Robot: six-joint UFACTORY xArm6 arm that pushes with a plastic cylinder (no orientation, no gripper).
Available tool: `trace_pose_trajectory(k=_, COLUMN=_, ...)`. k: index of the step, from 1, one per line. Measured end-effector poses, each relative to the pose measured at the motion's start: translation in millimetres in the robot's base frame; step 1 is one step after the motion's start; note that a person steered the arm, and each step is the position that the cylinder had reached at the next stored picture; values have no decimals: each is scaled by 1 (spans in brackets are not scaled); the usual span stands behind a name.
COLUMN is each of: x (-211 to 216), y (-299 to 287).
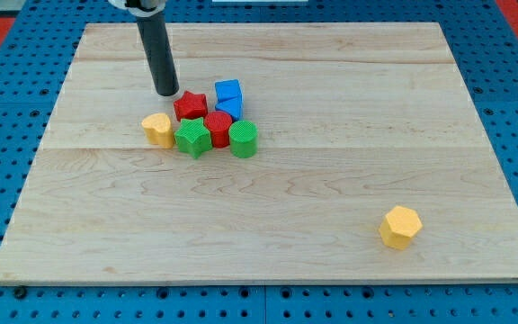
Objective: Push the heart into the triangle
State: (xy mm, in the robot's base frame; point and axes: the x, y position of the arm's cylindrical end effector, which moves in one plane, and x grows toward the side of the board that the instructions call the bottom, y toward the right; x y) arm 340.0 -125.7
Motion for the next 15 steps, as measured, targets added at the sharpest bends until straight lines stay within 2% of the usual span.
trace_pose_trajectory(k=1, x=17, y=2)
trace_pose_trajectory(k=5, x=20, y=3)
trace_pose_trajectory(k=6, x=70, y=8)
trace_pose_trajectory(k=7, x=82, y=10)
trace_pose_trajectory(k=8, x=31, y=0)
trace_pose_trajectory(k=9, x=7, y=8)
trace_pose_trajectory(k=10, x=83, y=26)
trace_pose_trajectory(k=11, x=120, y=57)
trace_pose_trajectory(k=12, x=121, y=100)
trace_pose_trajectory(k=14, x=74, y=106)
trace_pose_trajectory(k=15, x=74, y=126)
